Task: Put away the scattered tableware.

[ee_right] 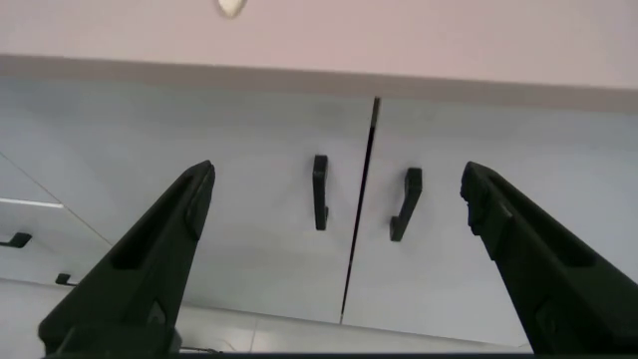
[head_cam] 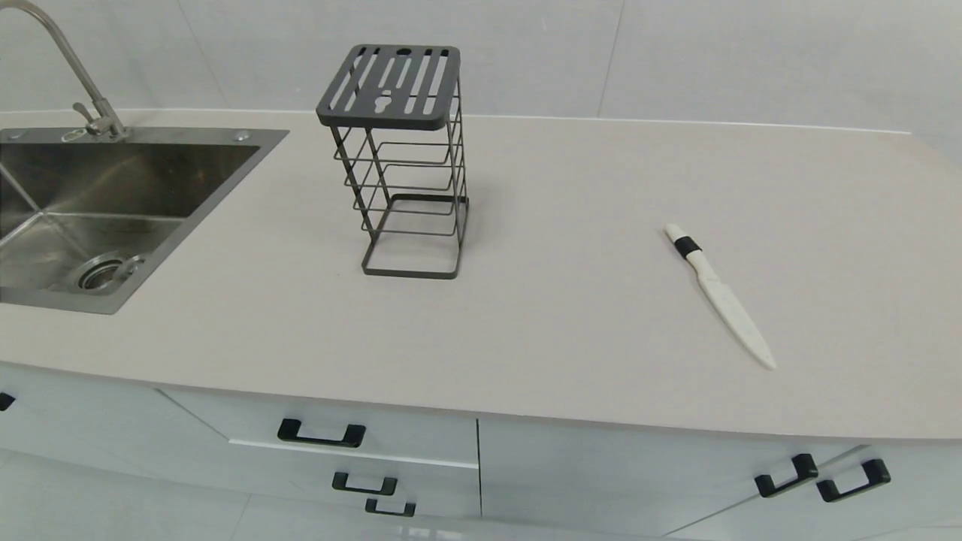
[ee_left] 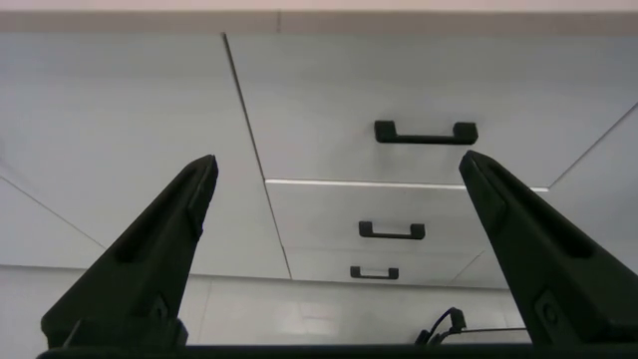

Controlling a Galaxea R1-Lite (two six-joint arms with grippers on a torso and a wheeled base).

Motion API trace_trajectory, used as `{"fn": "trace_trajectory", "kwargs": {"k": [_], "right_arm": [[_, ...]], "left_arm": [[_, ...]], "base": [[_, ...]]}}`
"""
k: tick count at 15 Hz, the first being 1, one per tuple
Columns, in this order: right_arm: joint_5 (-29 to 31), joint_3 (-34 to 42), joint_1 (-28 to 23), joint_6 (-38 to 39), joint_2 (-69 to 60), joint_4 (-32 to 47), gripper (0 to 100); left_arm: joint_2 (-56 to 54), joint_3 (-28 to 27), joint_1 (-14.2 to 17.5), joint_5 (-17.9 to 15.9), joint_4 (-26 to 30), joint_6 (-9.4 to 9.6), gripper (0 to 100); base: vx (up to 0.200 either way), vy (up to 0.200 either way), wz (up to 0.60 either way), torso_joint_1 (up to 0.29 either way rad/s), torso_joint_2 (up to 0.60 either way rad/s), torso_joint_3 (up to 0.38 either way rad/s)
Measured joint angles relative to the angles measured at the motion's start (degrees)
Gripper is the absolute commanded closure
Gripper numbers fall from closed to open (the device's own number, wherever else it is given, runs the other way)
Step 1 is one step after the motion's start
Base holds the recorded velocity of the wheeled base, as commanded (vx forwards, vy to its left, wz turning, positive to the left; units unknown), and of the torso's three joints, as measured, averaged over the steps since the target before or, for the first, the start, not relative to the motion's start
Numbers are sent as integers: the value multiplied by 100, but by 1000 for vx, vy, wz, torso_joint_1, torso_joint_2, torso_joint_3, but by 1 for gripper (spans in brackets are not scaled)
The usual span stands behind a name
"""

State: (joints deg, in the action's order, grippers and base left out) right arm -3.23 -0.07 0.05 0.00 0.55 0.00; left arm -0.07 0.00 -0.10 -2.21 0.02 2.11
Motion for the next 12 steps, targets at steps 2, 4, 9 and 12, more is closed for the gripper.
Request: {"fn": "trace_trajectory", "kwargs": {"k": [2,4,9,12], "right_arm": [[0,0,2,0,0,0,0],[1,0,2,0,0,0,0],[0,2,2,7,0,0,0],[4,2,-2,2,0,2,0]], "left_arm": [[0,0,0,0,-2,0,0],[0,0,0,0,-2,0,0],[0,0,0,5,-2,0,0],[0,0,-1,7,0,0,0]], "base": [[0,0,0,249,-520,-286],[0,0,0,246,-540,-290],[0,0,-360,103,-217,-119],[0,0,0,0,0,0]]}}
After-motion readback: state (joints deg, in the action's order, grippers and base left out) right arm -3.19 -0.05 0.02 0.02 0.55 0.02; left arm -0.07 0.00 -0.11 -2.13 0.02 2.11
